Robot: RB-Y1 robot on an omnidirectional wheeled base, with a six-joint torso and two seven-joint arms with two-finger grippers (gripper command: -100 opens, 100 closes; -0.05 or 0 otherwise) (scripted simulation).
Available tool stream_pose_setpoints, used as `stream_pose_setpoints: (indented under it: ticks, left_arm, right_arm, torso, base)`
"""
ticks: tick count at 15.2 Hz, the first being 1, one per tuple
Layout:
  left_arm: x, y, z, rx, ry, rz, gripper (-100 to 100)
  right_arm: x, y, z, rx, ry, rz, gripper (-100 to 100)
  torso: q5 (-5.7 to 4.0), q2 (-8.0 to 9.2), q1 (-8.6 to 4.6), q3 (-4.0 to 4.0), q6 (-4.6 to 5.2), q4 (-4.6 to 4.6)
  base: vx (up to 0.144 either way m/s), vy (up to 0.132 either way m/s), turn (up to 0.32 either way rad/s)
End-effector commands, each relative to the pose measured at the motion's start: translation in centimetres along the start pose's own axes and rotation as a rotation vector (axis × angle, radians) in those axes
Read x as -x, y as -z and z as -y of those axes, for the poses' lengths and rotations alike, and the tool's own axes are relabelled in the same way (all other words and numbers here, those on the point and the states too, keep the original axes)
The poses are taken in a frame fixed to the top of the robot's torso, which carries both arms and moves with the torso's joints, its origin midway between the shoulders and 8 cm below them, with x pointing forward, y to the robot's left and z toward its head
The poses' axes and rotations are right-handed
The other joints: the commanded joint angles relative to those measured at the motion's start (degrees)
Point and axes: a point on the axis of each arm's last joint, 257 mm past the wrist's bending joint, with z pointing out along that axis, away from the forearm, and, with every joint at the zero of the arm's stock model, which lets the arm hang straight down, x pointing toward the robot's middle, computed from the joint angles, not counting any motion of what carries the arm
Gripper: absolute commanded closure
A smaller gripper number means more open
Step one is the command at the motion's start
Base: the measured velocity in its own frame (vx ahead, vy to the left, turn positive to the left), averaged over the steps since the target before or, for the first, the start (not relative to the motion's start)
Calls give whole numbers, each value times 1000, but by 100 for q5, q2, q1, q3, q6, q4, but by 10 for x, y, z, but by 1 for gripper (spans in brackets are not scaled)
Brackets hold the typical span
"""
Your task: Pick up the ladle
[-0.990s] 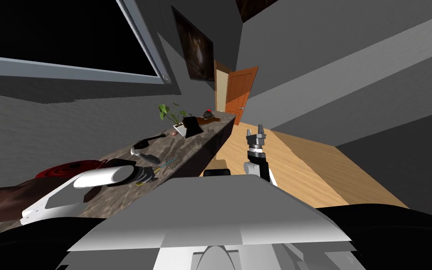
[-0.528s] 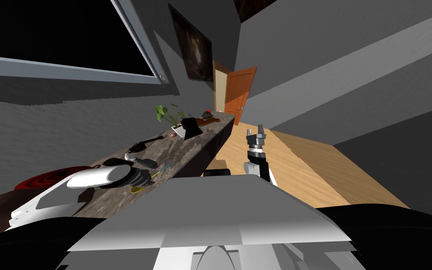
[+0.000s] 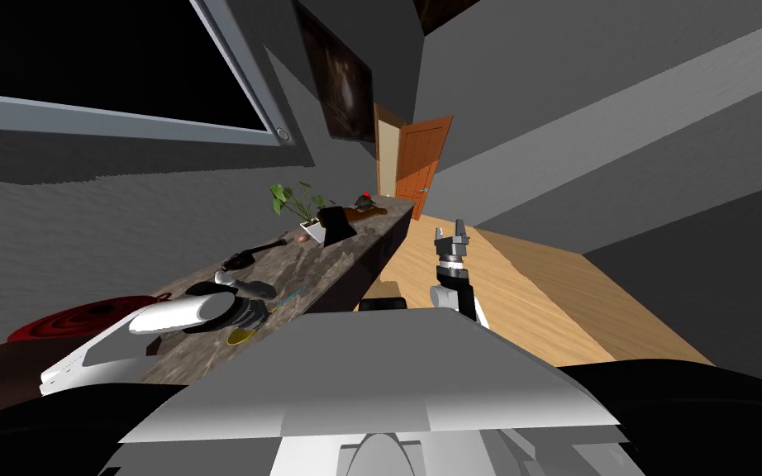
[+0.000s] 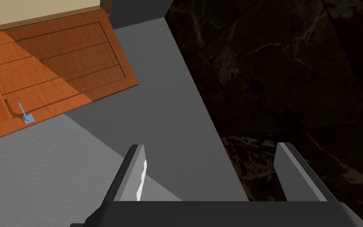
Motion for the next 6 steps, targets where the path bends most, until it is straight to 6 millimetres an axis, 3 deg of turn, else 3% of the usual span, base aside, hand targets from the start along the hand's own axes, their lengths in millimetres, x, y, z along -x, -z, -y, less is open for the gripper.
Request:
stream_pose_setpoints:
  ticks: [1,5,6]
  left_arm:
    - [0,0,0,0,0,0,100]
    - [-3,15,-3,9,-8,3,100]
    - [-2,10,-2,5,-7,1,100]
  right_arm:
    - [0,0,0,0,0,0,0]
    - [0,0,0,0,0,0,0]
    - [0,0,0,0,0,0,0]
  torso:
    - [0,0,0,0,0,0]
    - [-3,-3,2,-1,0,0]
    - [-3,-5,2,-2,1,0]
  base:
    - [0,0,0]
    - [7,4,27]
    - [8,4,6]
